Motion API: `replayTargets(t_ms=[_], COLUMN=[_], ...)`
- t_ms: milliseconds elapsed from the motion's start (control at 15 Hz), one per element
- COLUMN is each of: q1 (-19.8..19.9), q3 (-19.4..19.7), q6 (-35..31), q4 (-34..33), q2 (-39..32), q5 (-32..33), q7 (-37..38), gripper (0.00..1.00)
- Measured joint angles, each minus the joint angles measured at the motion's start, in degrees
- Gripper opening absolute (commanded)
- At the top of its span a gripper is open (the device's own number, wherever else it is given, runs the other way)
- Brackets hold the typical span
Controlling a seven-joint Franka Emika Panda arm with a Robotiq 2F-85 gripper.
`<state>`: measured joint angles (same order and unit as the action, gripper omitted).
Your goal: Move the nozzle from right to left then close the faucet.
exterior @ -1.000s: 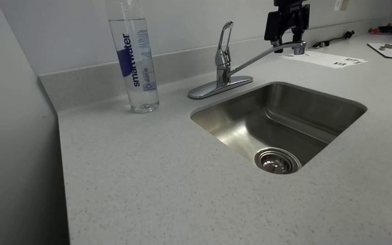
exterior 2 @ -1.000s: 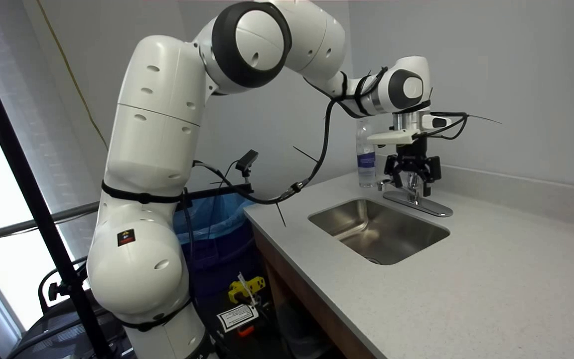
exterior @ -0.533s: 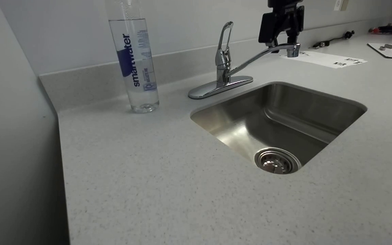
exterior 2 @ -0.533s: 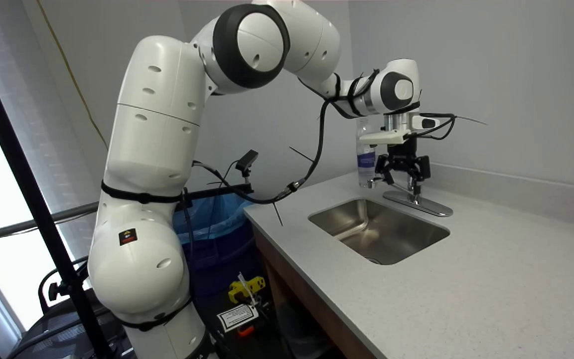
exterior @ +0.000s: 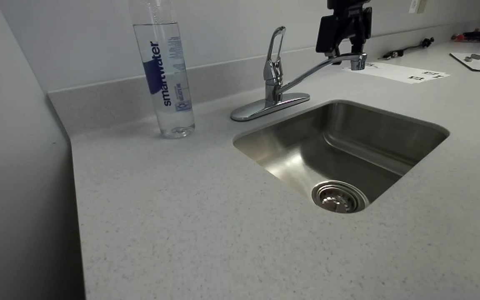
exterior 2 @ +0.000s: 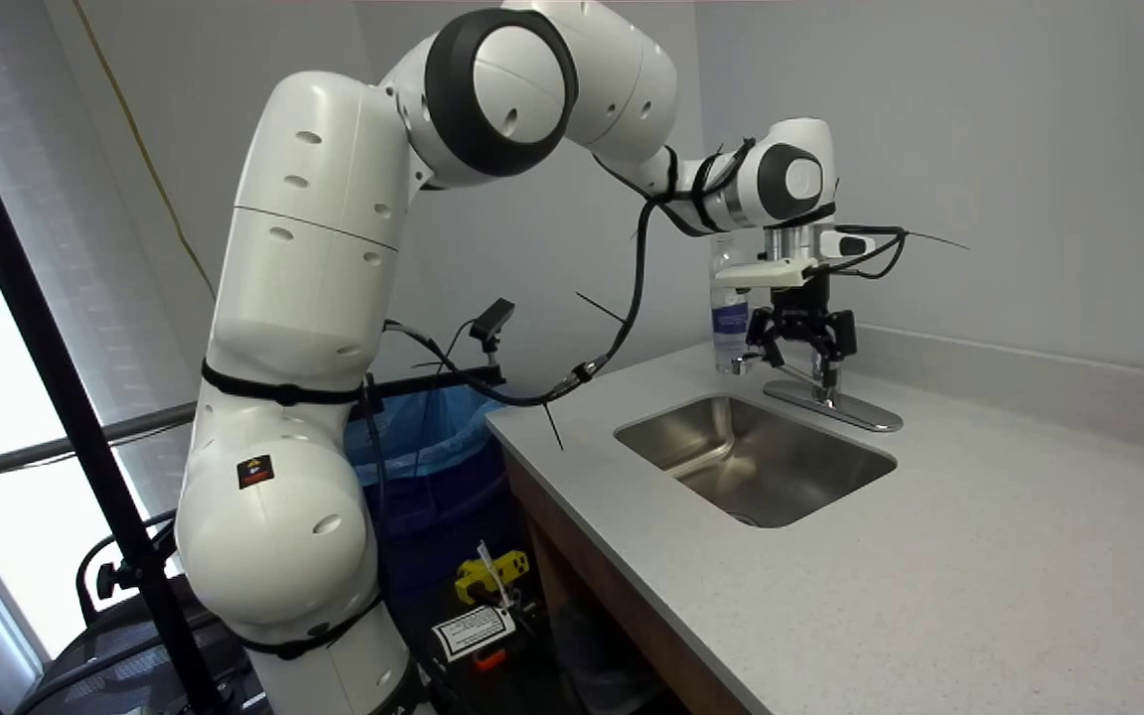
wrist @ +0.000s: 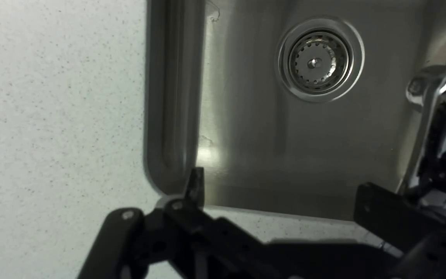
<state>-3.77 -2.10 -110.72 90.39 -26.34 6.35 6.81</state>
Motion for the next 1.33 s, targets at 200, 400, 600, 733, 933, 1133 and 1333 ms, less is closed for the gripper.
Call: replayTargets(t_ms=[200, 400, 600, 733, 933, 1133, 1333], q1=[0.0, -0.01, -0.02, -0.07, -0.12, -0.13, -0.13], q3=[-0.02, -0.02, -0.02, -0.02, -0.03, -0.07, -0.07], q6=[0.0, 0.29, 1.56, 3.33, 5.4, 5.8, 4.9], q4=[-0.03, -0.28, -1.47, -2.84, -5.29, -7.72, -9.77], q2=[-0.01, 0.01, 0.48, 1.19, 2.48, 3.36, 3.39], q5=[-0.02, 0.03, 0.38, 0.38, 0.34, 0.28, -0.02], q7=[0.0, -0.03, -0.65, -1.38, -2.57, -2.93, -2.86], gripper=[1.0, 1.0, 1.0, 1.0, 0.74, 0.51, 0.29])
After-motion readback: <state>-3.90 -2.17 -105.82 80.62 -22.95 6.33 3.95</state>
